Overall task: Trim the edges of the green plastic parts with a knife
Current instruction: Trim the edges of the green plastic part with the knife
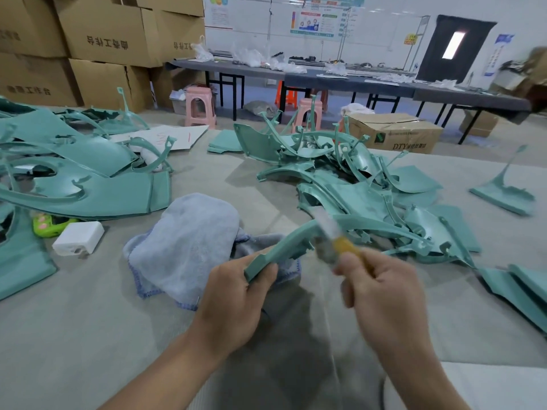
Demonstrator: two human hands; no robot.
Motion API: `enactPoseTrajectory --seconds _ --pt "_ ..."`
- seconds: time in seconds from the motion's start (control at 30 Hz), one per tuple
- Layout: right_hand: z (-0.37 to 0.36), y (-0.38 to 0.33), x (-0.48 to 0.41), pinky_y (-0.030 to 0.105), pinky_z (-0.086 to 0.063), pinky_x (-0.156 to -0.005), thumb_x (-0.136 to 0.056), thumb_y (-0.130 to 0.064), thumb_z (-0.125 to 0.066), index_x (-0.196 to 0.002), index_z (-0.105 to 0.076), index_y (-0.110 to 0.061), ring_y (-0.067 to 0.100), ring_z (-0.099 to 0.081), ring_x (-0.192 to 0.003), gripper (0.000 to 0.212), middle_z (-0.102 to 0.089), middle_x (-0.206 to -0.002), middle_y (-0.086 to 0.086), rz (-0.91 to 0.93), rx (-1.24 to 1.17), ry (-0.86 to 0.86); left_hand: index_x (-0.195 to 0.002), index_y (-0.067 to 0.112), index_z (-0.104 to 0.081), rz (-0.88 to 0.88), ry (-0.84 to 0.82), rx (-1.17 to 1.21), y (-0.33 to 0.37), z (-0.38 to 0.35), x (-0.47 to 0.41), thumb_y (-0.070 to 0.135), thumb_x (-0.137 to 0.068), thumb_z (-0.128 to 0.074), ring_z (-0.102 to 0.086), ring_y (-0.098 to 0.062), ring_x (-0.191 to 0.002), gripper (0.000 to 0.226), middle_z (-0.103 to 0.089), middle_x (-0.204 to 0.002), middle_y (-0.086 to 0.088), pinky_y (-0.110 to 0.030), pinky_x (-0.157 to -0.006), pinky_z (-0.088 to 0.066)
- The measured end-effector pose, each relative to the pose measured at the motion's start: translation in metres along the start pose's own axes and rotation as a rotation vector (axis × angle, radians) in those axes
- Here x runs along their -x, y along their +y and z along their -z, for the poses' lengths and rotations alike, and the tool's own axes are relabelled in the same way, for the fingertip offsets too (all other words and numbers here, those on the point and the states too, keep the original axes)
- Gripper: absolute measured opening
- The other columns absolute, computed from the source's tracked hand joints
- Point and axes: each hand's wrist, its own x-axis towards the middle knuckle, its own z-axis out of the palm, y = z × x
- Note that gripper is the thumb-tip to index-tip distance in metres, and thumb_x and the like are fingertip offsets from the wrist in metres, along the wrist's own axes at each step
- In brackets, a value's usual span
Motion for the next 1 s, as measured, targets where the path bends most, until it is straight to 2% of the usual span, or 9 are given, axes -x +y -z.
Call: enactPoseTrajectory --seconds 0.1,0.27,0.47,0.57,0.63,0.7,0.77,0.9,1.0 --pt "0.017 0.011 -0.009 0.041 -0.043 -0.052 -0.099 -0.028 -0.062 -0.063 -0.057 -0.007 0.026 -0.048 -0.048 0.042 -0.056 -0.052 0.01 -0.043 0.153 0.208 -0.106 0.039 -0.049 -0.039 0.025 -0.054 0.003 -0.001 0.001 0.017 -0.094 -0.064 -0.045 0.013 -0.047 0.029 -0.053 -0.061 0.037 0.002 -0.045 -0.024" --pt "-0.008 -0.013 0.022 0.021 -0.033 -0.045 -0.091 -0.048 -0.053 -0.068 -0.051 -0.019 0.012 -0.046 -0.049 0.038 -0.052 -0.055 -0.001 0.228 0.06 -0.095 -0.109 0.031 -0.042 -0.114 0.006 -0.061 0.007 0.001 0.001 0.015 -0.093 -0.065 -0.047 0.023 -0.054 0.033 -0.055 -0.071 0.045 0.007 -0.049 -0.024" --pt "0.03 0.008 -0.013 0.033 -0.028 -0.048 -0.098 -0.024 -0.062 -0.057 -0.042 -0.008 0.017 -0.037 -0.046 0.048 -0.038 -0.044 0.001 -0.065 0.308 0.227 -0.112 0.02 -0.035 -0.103 -0.004 -0.115 0.011 -0.001 0.001 0.009 -0.087 -0.068 -0.043 0.029 -0.057 0.043 -0.051 -0.072 0.05 0.009 -0.05 -0.022" --pt "0.03 0.0 -0.006 0.028 -0.029 -0.046 -0.098 -0.029 -0.061 -0.056 -0.043 -0.016 0.012 -0.037 -0.044 0.047 -0.041 -0.044 -0.003 0.065 0.279 0.218 -0.115 0.027 -0.048 -0.022 0.046 -0.081 0.009 0.001 0.0 0.015 -0.089 -0.069 -0.047 0.016 -0.052 0.036 -0.054 -0.063 0.036 0.002 -0.047 -0.026" --pt "0.014 -0.014 0.009 0.016 -0.03 -0.044 -0.095 -0.038 -0.057 -0.059 -0.047 -0.027 0.008 -0.042 -0.045 0.038 -0.046 -0.049 -0.01 0.184 0.181 0.094 -0.092 0.05 -0.066 0.117 0.038 -0.009 0.003 0.001 0.001 0.031 -0.089 -0.067 -0.046 -0.001 -0.048 0.019 -0.054 -0.055 0.017 -0.013 -0.043 -0.03" --pt "0.004 -0.015 0.014 0.018 -0.033 -0.047 -0.094 -0.04 -0.055 -0.062 -0.046 -0.028 0.008 -0.043 -0.048 0.035 -0.047 -0.051 -0.013 0.22 0.173 0.032 -0.073 0.035 -0.065 0.189 0.043 0.003 -0.002 0.0 0.002 0.041 -0.084 -0.062 -0.043 -0.007 -0.048 0.013 -0.053 -0.054 0.002 -0.029 -0.045 -0.033" --pt "0.011 -0.004 0.003 0.025 -0.03 -0.047 -0.096 -0.035 -0.059 -0.064 -0.047 -0.018 0.013 -0.041 -0.048 0.038 -0.046 -0.05 -0.007 0.13 0.202 0.104 -0.067 0.013 -0.059 0.25 0.075 0.036 -0.002 0.003 0.001 0.043 -0.081 -0.062 -0.042 -0.007 -0.047 0.033 -0.052 -0.052 -0.002 -0.037 -0.047 -0.034" --pt "0.048 0.014 -0.02 0.031 -0.029 -0.051 -0.093 -0.018 -0.062 -0.054 -0.031 -0.01 0.017 -0.029 -0.044 0.05 -0.028 -0.043 0.001 -0.115 0.308 0.39 -0.058 0.0 -0.06 0.313 0.104 0.044 0.0 0.01 0.0 0.043 -0.078 -0.062 -0.042 -0.007 -0.047 0.048 -0.061 -0.066 -0.01 -0.031 -0.045 -0.033" --pt "0.049 0.019 -0.022 0.03 -0.028 -0.05 -0.092 -0.02 -0.058 -0.056 -0.027 -0.013 0.018 -0.029 -0.045 0.048 -0.023 -0.044 -0.001 -0.097 0.28 0.469 -0.058 0.003 -0.061 0.335 0.118 0.101 -0.001 0.009 0.001 0.04 -0.076 -0.064 -0.043 -0.006 -0.047 0.042 -0.058 -0.053 -0.002 -0.022 -0.043 -0.033"
